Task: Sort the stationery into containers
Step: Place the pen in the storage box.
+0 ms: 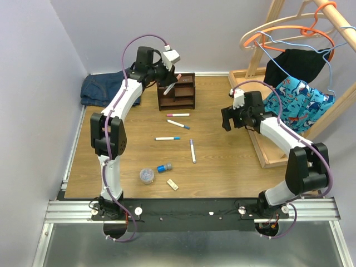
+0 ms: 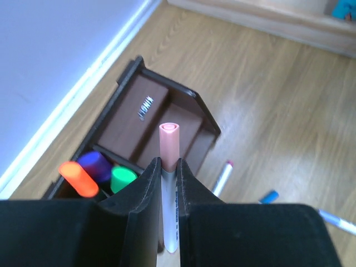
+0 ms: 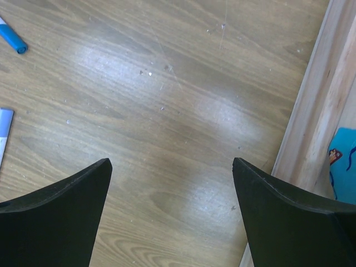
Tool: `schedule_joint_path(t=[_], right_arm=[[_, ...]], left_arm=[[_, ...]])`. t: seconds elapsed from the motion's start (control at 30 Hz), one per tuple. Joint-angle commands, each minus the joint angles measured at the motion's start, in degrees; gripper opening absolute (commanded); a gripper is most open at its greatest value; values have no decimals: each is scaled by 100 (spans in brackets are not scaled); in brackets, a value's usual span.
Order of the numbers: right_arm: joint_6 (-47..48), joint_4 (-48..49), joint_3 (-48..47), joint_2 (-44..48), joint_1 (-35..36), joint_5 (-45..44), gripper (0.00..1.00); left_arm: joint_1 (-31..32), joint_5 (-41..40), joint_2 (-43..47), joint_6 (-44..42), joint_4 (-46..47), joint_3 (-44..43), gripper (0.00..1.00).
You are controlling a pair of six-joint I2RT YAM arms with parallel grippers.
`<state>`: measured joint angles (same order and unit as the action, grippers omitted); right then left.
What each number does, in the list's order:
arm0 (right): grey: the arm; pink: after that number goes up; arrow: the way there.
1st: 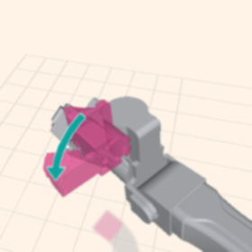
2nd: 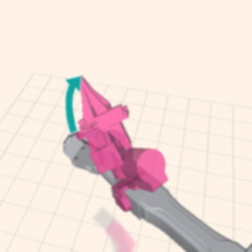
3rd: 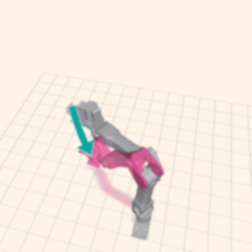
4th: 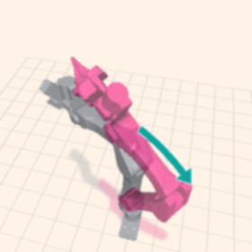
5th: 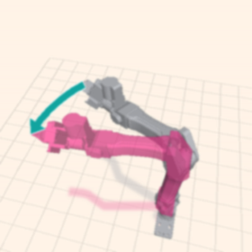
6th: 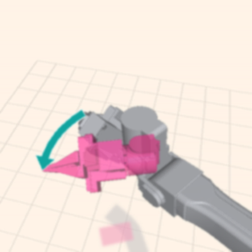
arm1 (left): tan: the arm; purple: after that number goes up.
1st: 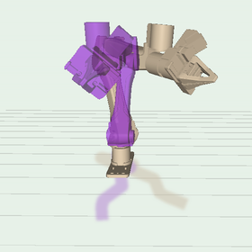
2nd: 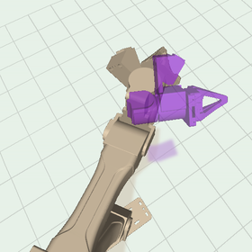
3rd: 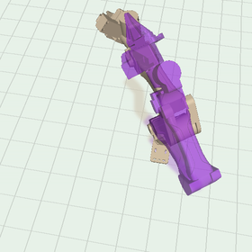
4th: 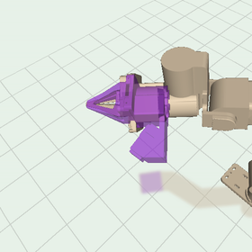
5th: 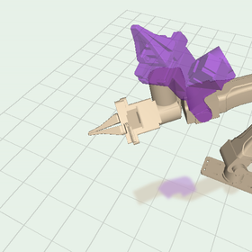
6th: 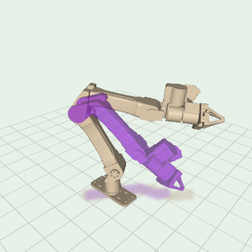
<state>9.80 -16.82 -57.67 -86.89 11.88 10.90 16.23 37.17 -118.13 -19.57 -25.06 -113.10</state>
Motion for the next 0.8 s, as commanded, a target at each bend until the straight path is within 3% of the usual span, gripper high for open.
schedule_joint_path(t=[0.0, 0.3, 0.63, 0.77], right_arm=[[109, -23, -332, -257, -28, -149, 97], [215, -181, -867, -776, -28, -299, 97], [320, -436, -1615, -1514, 42, -509, 97], [382, -463, -1861, -1769, 130, -589, 97]], left_arm=[[-251, 774, -324, 927, 1897, -62, 20], [-568, 1196, -1071, 1931, 3753, -344, 20], [-753, 1319, -1669, 2256, 4316, -389, 20], [-858, 1416, -1600, 2344, 4500, -20, 20]])
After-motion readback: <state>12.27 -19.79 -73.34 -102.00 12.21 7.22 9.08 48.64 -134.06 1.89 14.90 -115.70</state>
